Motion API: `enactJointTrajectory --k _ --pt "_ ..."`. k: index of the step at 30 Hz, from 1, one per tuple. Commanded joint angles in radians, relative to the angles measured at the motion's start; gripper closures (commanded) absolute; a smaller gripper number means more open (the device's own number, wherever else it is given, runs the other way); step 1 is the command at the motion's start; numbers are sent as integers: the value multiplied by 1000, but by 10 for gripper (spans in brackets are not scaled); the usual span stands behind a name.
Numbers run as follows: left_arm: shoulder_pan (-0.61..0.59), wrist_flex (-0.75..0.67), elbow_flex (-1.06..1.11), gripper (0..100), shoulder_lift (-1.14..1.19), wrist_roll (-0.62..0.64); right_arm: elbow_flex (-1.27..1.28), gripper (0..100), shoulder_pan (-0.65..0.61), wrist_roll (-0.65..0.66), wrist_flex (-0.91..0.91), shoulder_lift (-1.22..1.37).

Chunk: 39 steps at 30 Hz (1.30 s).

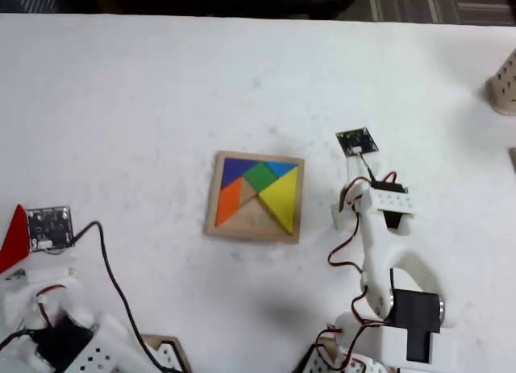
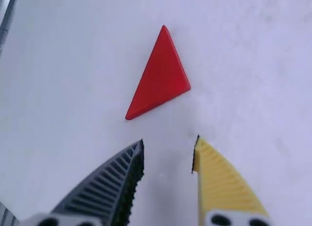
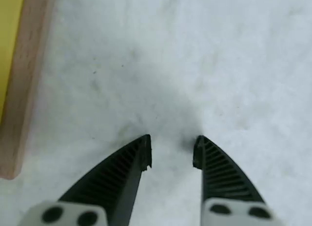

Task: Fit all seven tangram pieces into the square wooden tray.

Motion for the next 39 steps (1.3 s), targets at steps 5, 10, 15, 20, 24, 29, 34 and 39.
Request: enactJointTrajectory --k 5,10,15,20,24,29,34,39 --pt "-13 -29 -143 811 116 20 9 861 -31 14 15 -28" --pt "-12 -48 -404 811 515 43 9 861 -33 14 15 -28" --pt "-13 -51 -692 811 961 38 9 861 -31 14 15 -28" --pt "-13 -43 -953 811 1305 38 9 861 -31 15 15 -28" --pt "-8 -43 -1097 810 1511 37 11 861 -35 49 15 -28" --pt "30 -43 -1191 686 1693 -58 11 861 -36 57 15 -28" --pt "48 -74 -1274 690 1822 -69 11 861 -36 57 15 -28" --pt "45 -95 -1349 691 1959 -71 11 861 -36 57 15 -28"
